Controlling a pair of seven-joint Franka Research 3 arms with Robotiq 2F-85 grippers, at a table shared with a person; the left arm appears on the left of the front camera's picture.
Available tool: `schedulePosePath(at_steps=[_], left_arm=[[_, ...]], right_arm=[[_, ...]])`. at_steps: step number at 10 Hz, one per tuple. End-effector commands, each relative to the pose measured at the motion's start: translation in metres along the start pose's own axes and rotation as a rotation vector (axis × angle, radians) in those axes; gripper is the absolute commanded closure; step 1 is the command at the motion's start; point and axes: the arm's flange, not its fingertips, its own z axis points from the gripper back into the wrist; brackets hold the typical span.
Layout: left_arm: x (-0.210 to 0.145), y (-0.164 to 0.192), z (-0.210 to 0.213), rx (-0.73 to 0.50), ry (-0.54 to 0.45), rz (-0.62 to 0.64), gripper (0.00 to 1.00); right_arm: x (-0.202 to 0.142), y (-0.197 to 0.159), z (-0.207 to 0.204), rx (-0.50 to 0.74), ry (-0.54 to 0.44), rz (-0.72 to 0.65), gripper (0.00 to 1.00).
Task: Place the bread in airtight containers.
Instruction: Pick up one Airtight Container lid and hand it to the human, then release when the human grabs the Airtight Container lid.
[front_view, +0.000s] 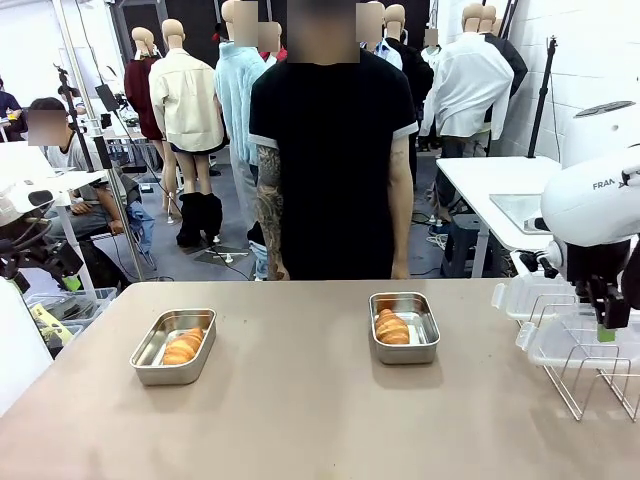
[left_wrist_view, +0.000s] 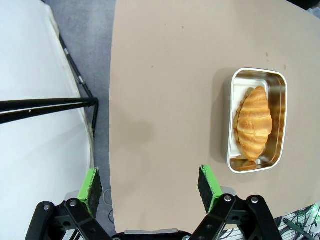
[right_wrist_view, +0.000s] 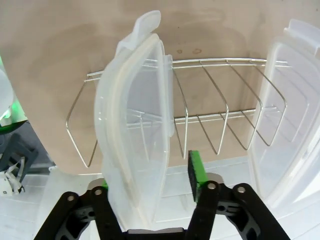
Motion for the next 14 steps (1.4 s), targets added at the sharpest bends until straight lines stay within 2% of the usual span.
schedulePosePath(at_steps=[1, 10, 11, 14], left_arm=[[-0.0023, 0.0012, 0.001, -0.005, 0.003, -0.015, 0.0], [-0.0023, 0.0012, 0.001, -0.005, 0.003, -0.015, 0.0], [-0.0023, 0.0012, 0.001, -0.005, 0.003, -0.015, 0.0], [-0.0023, 0.0012, 0.001, -0.005, 0.003, -0.015, 0.0]], right_arm=[[0.0015, 0.0018, -0.0057, -0.012, -0.025, -0.009, 1.0], [0.003, 0.0032, 0.0028, 0.002, -0.053, -0.056, 1.0], [0.001, 0.0008, 0.0017, 0.0, -0.013, -0.011, 1.0], [0.0015, 0.001, 0.0021, 0.002, -0.023, -0.019, 1.0]])
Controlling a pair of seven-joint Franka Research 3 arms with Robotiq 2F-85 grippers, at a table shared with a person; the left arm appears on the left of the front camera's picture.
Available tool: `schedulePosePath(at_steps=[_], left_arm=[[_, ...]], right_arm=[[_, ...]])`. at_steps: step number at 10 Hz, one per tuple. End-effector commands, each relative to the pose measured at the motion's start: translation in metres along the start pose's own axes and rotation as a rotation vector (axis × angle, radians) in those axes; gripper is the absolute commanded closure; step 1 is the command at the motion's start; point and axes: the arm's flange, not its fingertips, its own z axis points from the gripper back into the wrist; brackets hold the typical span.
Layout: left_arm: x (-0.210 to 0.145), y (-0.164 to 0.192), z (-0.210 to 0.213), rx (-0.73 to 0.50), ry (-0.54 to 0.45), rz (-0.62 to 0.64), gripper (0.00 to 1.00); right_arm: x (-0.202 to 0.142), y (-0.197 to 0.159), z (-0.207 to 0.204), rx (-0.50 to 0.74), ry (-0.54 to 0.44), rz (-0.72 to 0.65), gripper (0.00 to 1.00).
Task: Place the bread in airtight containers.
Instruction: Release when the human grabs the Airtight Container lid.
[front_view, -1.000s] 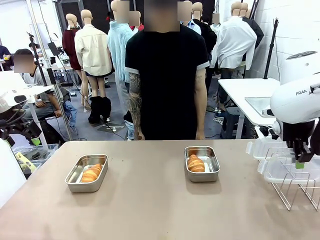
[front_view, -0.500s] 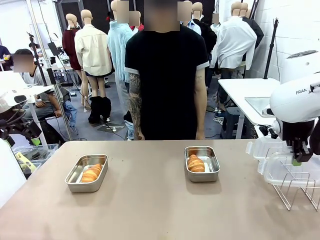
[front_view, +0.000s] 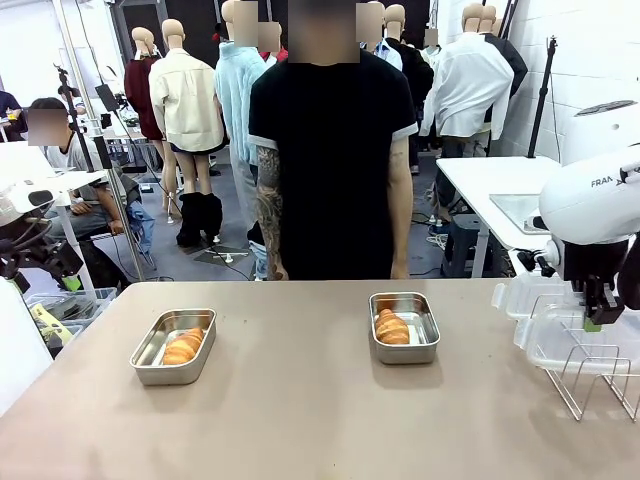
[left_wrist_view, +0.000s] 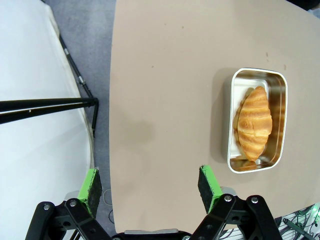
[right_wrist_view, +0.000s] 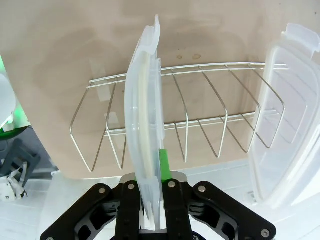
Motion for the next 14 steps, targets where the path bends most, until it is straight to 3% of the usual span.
schedulePosePath(at_steps=[1, 6, 8, 12, 14], left_arm=[[-0.002, 0.001, 0.001, -0.005, 0.003, -0.015, 0.0], [-0.002, 0.001, 0.001, -0.005, 0.003, -0.015, 0.0], [-0.002, 0.001, 0.001, -0.005, 0.003, -0.015, 0.0], [-0.002, 0.001, 0.001, -0.005, 0.003, -0.015, 0.0], [-0.002, 0.001, 0.001, -0.005, 0.003, -0.015, 0.0]], right_arm=[[0.005, 0.007, 0.019, 0.032, -0.003, -0.036, 1.0], [0.033, 0.072, 0.164, -0.095, -0.027, -0.215, 1.0], [0.05, 0.08, 0.21, -0.254, -0.006, -0.247, 1.0], [0.101, 0.018, 0.27, -0.572, 0.014, -0.152, 1.0], [0.119, -0.031, 0.282, -0.599, -0.031, -0.036, 1.0]])
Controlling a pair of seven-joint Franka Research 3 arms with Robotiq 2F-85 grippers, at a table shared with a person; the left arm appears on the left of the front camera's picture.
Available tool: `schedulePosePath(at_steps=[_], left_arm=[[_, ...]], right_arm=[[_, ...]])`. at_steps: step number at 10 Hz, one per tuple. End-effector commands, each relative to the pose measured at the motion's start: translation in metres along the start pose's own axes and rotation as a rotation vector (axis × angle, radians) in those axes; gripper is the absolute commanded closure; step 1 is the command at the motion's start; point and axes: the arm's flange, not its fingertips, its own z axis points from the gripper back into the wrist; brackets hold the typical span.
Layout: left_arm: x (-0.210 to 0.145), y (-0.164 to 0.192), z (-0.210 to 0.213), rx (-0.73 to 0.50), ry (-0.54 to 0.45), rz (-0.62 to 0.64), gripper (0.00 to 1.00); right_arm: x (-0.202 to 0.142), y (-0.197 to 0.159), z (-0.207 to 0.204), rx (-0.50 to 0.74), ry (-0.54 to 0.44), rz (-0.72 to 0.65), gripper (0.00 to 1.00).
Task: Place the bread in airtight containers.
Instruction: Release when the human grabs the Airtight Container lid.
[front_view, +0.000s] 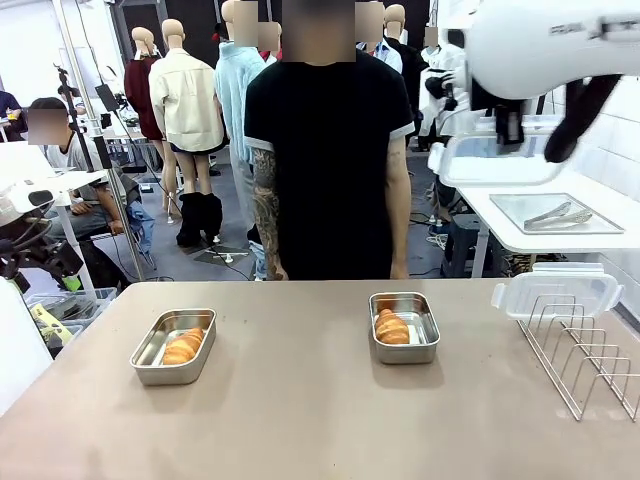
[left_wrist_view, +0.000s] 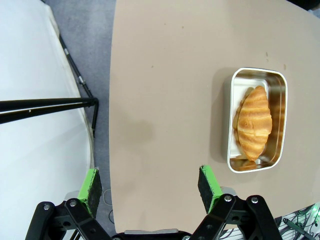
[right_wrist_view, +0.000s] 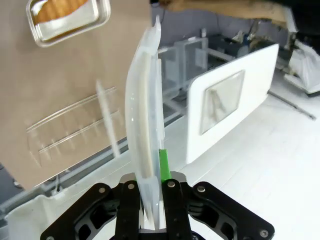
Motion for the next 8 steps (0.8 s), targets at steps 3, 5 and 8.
schedulePosePath(at_steps=[3, 5, 8], left_arm=[[-0.002, 0.002, 0.001, -0.005, 0.003, -0.014, 0.0], [-0.002, 0.002, 0.001, -0.005, 0.003, -0.014, 0.0], [-0.002, 0.002, 0.001, -0.005, 0.003, -0.014, 0.0]], right_arm=[[0.034, -0.083, -0.043, 0.064, -0.103, 0.123, 1.0], [0.044, -0.111, -0.072, 0.116, -0.207, 0.184, 1.0], [0.048, -0.136, -0.11, 0.203, -0.254, 0.202, 1.0]])
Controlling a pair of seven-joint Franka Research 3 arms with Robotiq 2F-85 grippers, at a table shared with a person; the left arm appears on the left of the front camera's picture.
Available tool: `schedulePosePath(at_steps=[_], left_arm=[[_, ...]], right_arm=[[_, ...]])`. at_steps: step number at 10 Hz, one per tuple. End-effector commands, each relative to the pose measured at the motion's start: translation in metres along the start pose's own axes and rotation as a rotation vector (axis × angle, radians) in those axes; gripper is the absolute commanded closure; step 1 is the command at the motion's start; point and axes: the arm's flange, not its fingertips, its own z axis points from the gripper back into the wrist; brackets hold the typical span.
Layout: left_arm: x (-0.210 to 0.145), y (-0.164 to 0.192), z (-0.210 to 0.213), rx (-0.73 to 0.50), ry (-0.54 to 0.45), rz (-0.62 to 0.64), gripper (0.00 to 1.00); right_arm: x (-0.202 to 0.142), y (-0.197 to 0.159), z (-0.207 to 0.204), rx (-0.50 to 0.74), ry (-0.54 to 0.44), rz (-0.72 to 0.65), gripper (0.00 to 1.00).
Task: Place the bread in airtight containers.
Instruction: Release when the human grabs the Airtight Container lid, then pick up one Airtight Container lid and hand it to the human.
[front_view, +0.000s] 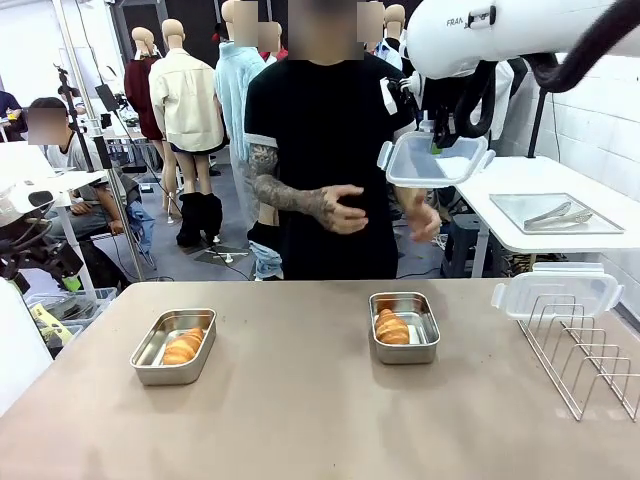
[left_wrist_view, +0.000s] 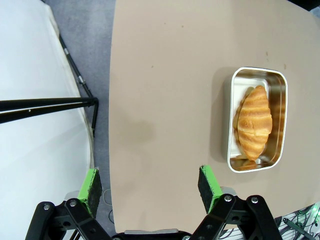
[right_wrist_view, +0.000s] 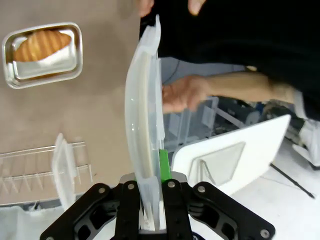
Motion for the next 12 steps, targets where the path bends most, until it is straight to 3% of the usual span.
schedulePosePath(at_steps=[1, 2, 11, 12], left_arm=[[-0.001, 0.002, 0.001, -0.005, 0.002, -0.014, 0.0], [-0.001, 0.002, 0.001, -0.005, 0.002, -0.014, 0.0], [-0.001, 0.002, 0.001, -0.005, 0.002, -0.014, 0.0], [-0.001, 0.002, 0.001, -0.005, 0.002, -0.014, 0.0]], right_arm=[[-0.005, -0.014, 0.0, 0.095, 0.0, 0.023, 1.0], [0.0, 0.0, 0.0, 0.0, 0.0, 0.0, 1.0], [0.001, -0.002, 0.001, 0.011, -0.006, 0.011, 1.0], [0.001, 0.003, 0.004, 0.022, -0.004, 0.024, 0.81]])
